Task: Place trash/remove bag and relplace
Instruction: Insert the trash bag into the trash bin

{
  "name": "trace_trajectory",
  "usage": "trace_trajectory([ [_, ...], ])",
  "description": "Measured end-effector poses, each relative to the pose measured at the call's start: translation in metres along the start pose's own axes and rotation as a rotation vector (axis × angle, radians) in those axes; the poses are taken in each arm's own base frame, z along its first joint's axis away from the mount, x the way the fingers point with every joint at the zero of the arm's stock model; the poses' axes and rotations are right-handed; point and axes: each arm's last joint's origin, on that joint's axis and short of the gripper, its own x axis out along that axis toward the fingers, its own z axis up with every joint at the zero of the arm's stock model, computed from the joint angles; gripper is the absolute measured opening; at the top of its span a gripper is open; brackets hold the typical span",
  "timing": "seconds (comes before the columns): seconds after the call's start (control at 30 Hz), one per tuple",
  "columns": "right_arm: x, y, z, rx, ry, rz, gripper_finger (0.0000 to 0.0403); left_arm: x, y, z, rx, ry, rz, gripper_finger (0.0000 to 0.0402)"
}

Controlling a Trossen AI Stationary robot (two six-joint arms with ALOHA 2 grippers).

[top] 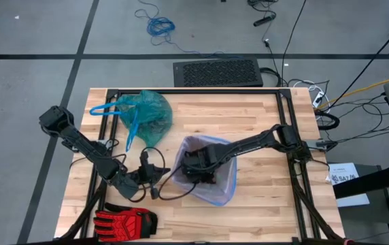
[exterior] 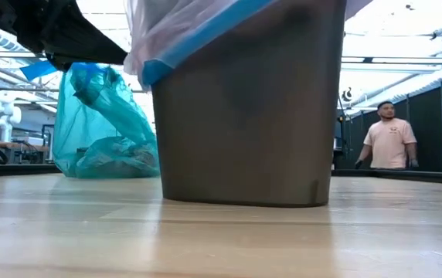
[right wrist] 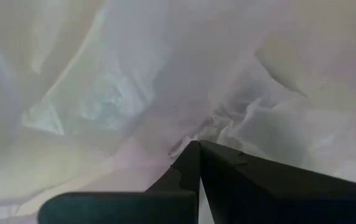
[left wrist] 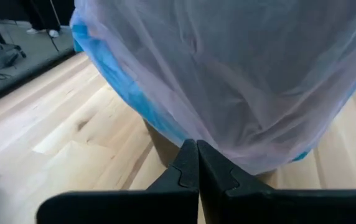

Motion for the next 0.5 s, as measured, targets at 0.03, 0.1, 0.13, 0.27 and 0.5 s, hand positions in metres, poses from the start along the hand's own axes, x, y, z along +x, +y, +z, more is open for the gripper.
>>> trace_trajectory([
  [0.03, 0.0, 0.001, 0.0, 0.0, 0.0, -0.001, 0.0, -0.001, -0.001, 0.002, 0.009, -0.015, -0.002, 0.0],
  [0.1, 0.0, 0.001, 0.0, 0.004, 0.002, 0.001, 0.0, -0.007, -0.003, 0.011, 0.031, -0.069, -0.03, 0.0],
  [0.13, 0.0, 0.002, 0.0, 0.005, 0.003, 0.001, 0.0, -0.011, -0.004, 0.016, 0.044, -0.099, -0.05, 0.0],
  [0.27, 0.001, 0.004, 0.001, 0.002, 0.002, 0.004, 0.0, -0.023, -0.001, 0.031, 0.077, -0.152, -0.077, 0.0],
  [0.5, 0.001, 0.009, 0.003, -0.005, -0.007, 0.003, 0.0, -0.022, 0.01, 0.046, 0.093, -0.208, -0.037, 0.0],
])
